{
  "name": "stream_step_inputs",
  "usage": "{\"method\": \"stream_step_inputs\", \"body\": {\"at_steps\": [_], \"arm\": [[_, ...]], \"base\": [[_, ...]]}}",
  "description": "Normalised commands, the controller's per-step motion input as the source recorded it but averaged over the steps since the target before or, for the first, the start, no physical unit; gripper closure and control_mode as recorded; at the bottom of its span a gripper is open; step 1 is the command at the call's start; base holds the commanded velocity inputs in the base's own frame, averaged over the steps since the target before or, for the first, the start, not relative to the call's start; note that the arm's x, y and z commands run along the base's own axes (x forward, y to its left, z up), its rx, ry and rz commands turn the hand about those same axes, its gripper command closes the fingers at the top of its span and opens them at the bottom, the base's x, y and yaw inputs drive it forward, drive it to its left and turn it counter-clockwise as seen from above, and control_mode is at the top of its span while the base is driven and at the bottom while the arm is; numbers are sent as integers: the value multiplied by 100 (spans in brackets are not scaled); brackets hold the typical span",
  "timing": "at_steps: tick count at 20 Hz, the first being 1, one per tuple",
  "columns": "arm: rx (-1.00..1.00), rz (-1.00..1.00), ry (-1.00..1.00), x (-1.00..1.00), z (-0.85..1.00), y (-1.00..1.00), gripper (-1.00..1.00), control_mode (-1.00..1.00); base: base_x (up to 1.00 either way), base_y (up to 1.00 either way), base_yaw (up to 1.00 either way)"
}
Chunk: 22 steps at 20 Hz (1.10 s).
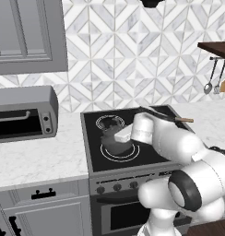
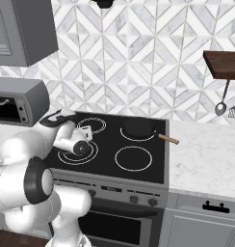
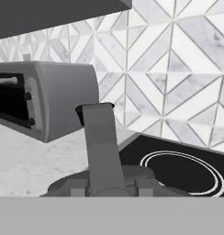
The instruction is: Pick the kettle from the counter and place it on a stove burner. Then turn the burner on.
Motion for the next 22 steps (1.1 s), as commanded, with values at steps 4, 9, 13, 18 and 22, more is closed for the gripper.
{"method": "stream_step_inputs", "body": {"at_steps": [4, 9, 13, 18, 22], "arm": [[0, -3, 0, 39, -19, 5, 100, -100], [0, -1, 0, 37, -13, 0, 100, -100], [-1, -1, 0, 6, -47, 0, 100, -100], [-2, -2, 0, -5, -64, -8, 100, -100], [-2, -1, 0, -15, -66, -16, 100, -100]], "base": [[0, 0, 0], [0, 0, 0], [0, 0, 0], [0, 0, 0], [0, 0, 0]]}}
